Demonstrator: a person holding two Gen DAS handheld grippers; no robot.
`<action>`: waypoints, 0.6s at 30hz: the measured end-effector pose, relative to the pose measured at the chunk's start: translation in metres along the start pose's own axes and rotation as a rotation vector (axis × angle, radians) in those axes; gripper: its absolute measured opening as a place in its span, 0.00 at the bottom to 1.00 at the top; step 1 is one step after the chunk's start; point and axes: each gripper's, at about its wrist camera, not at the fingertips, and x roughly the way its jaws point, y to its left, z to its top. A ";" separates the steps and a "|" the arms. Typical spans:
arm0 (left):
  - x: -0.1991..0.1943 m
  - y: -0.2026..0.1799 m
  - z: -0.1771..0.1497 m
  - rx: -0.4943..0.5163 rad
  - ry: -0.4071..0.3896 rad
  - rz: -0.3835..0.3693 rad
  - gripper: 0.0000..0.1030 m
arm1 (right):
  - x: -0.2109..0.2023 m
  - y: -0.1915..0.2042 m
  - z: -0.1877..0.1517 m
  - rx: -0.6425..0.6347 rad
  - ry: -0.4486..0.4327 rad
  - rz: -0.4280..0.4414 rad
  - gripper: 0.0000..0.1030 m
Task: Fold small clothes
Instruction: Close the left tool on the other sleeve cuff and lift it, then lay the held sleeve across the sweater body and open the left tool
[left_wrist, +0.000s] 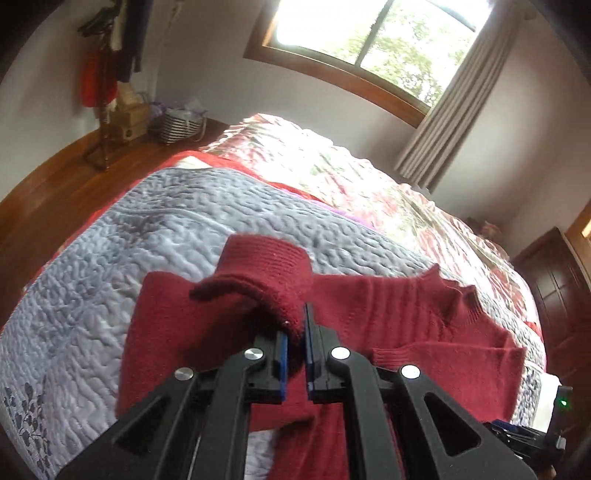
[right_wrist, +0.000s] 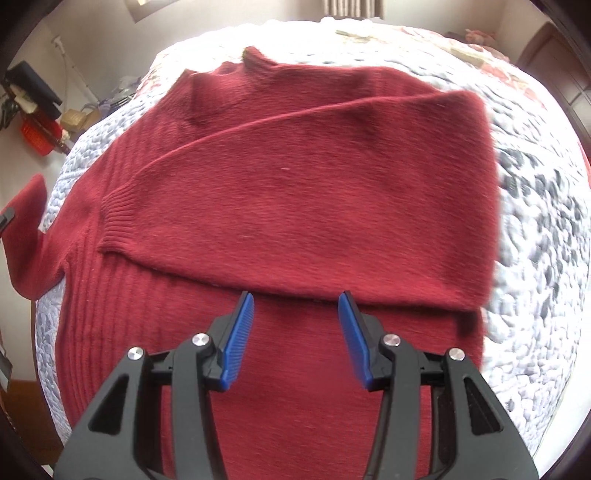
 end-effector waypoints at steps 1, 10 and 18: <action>0.005 -0.017 -0.003 0.021 0.009 -0.025 0.06 | -0.001 -0.006 -0.001 0.011 -0.001 0.000 0.46; 0.031 -0.136 -0.044 0.169 0.073 -0.188 0.06 | -0.009 -0.054 -0.015 0.075 -0.010 0.009 0.46; 0.077 -0.207 -0.101 0.359 0.240 -0.264 0.08 | -0.009 -0.076 -0.023 0.100 0.004 0.026 0.46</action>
